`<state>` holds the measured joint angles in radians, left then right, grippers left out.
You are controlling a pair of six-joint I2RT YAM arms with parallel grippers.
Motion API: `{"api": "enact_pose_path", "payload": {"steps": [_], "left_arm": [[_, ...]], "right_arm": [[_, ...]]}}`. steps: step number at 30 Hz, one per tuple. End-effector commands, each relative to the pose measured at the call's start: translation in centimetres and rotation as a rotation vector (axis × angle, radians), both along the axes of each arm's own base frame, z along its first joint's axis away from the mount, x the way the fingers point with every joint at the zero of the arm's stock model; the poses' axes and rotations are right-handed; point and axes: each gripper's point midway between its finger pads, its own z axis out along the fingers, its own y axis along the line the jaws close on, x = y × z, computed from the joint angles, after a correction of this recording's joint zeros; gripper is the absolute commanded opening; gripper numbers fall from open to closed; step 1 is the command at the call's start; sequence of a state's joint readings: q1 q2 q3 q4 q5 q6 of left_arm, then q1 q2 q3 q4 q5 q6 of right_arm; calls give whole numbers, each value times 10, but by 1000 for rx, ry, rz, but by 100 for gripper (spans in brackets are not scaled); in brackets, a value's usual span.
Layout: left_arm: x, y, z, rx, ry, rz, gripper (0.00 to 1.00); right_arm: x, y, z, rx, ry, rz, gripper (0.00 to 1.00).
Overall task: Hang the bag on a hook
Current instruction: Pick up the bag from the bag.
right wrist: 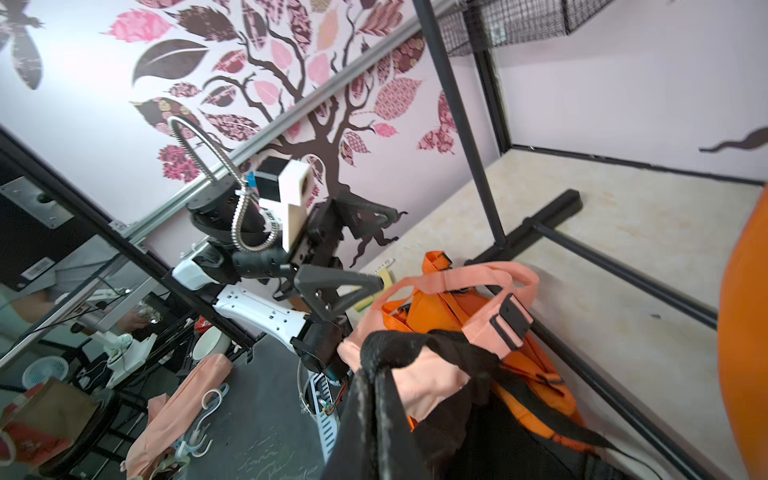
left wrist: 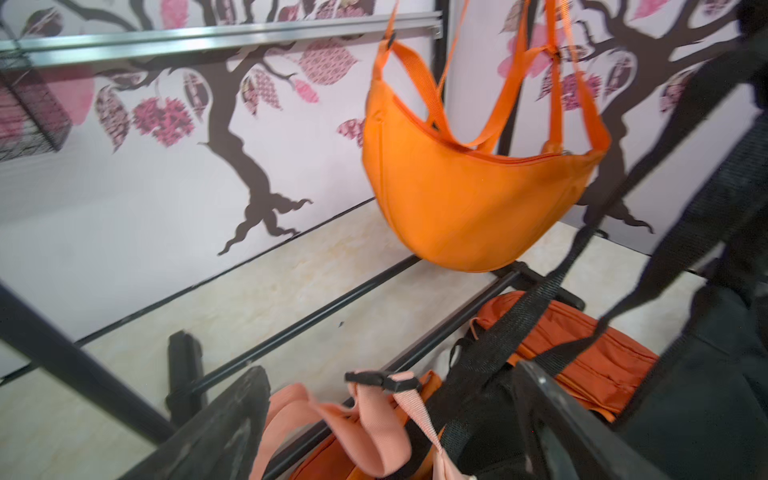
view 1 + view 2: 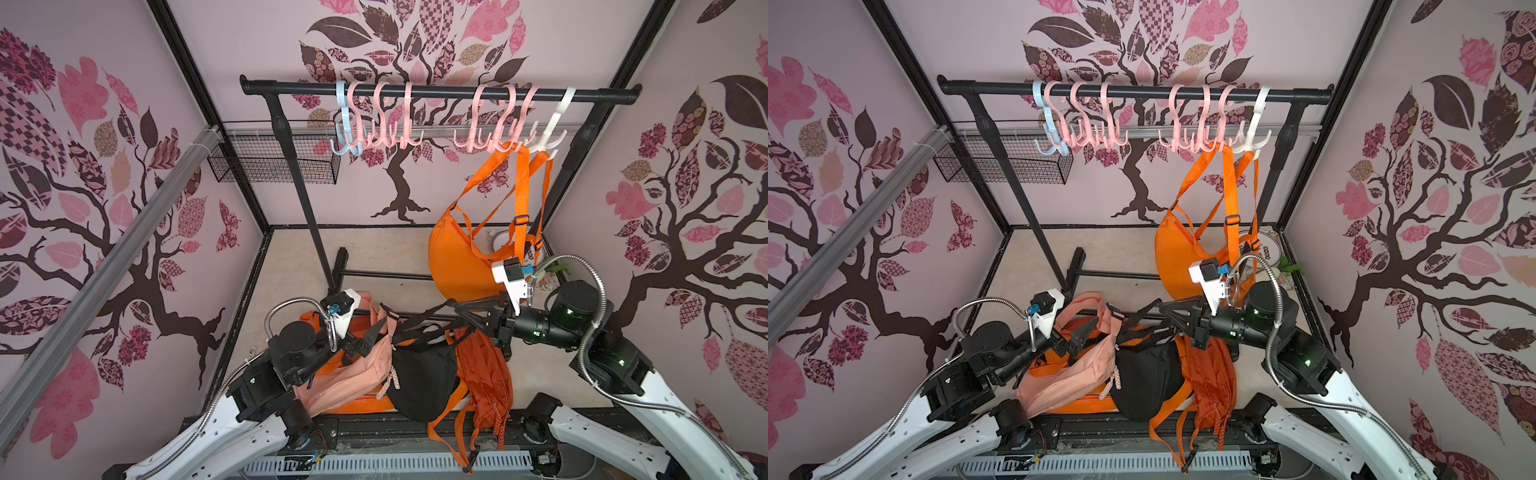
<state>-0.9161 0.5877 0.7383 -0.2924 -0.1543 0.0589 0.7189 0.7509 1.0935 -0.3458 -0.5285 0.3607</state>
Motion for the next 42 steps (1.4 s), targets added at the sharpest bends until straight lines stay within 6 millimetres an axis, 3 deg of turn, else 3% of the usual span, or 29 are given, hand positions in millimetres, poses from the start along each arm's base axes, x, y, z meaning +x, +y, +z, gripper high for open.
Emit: {"api": "enact_pose_path", "payload": {"steps": [1, 11, 15, 23, 30, 36, 38, 42], "left_arm": [[-10, -29, 11, 14, -29, -146, 93], [-19, -81, 24, -7, -2, -329, 90], [-21, -93, 16, -12, 19, -373, 87], [-12, -111, -9, 40, 70, -391, 67], [-8, -123, -11, 21, 98, -414, 51], [0, -108, -13, 59, 74, -333, 19], [3, -96, -2, 52, 38, -280, 0], [10, -82, 31, 33, -24, -206, 0]], "right_arm": [[-18, 4, 13, -5, -34, 99, 0], [-38, -3, 21, -8, -47, 162, 0], [-42, -4, 20, -14, -42, 179, 0], [-55, -7, 29, 5, -63, 225, 0], [-63, -9, 31, 25, -70, 258, 0], [-53, -26, 40, 17, -117, 112, 0], [-46, -32, 46, 14, -129, 47, 0], [-39, -36, 60, 28, -158, -6, 0]]}}
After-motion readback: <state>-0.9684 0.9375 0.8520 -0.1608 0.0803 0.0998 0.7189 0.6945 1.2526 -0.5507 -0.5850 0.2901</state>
